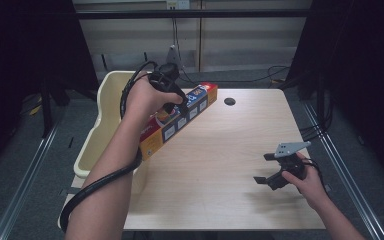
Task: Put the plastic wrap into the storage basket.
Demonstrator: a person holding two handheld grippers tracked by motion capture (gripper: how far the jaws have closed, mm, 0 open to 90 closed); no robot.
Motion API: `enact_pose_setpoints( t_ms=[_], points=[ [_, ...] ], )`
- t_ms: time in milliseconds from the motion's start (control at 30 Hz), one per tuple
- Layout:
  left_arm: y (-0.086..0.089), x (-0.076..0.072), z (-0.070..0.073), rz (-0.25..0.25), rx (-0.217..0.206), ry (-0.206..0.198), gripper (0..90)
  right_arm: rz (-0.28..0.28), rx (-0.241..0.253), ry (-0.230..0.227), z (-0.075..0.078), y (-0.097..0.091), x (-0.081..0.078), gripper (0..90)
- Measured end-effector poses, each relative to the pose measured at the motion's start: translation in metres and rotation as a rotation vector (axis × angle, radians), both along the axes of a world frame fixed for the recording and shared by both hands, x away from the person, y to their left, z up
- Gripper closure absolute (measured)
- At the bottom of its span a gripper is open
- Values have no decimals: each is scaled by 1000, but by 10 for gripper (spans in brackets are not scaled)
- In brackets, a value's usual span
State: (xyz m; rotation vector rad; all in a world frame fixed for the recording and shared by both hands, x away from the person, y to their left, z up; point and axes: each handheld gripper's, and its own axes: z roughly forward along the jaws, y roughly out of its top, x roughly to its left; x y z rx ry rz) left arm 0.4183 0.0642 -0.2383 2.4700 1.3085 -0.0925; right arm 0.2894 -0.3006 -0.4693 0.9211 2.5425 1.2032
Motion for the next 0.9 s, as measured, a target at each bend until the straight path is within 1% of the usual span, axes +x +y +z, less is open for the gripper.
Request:
enact_pose_setpoints(
  t_ms=[100, 133, 167, 200, 400, 533, 600, 667, 700, 767, 833, 900],
  points=[
    [3, 1, 4, 10, 0, 0, 408, -3, -2, -3, 0, 0, 0, 20],
    [3, 0, 5, 21, -2, 1, 408, -1, -2, -7, 0, 0, 0, 21],
    [4, 0, 6, 17, 3, 4, 408, 1, -2, -5, 0, 0, 0, 20],
    [6, 0, 7, 25, -1, -1, 408, -3, -2, 1, 0, 1, 0, 20],
    [10, -1, 12, 32, 10, -1, 410, 1, -3, 3, 0, 1, 0, 20],
    [13, -1, 20, 37, 12, 3, 410, -1, -4, 1, 0, 1, 0, 20],
    [16, -1, 23, 44, 13, -5, 410, -2, -3, 1, 0, 1, -1, 20],
    [19, -1, 26, 51, 12, -7, 410, 4, -1, 3, 0, 1, 0, 21],
    [20, -2, 27, 56, 12, -4, 411, 0, -3, 2, 0, 1, 0, 20],
    [23, -2, 29, 61, 16, -9, 410, -3, -4, 3, 0, 1, 0, 20],
    [25, -2, 30, 68, 11, -8, 410, 0, -3, 2, 0, 1, 0, 21],
    [28, -3, 32, 74, 17, -13, 411, 1, -5, 2, 0, 1, 0, 20]
  ],
)
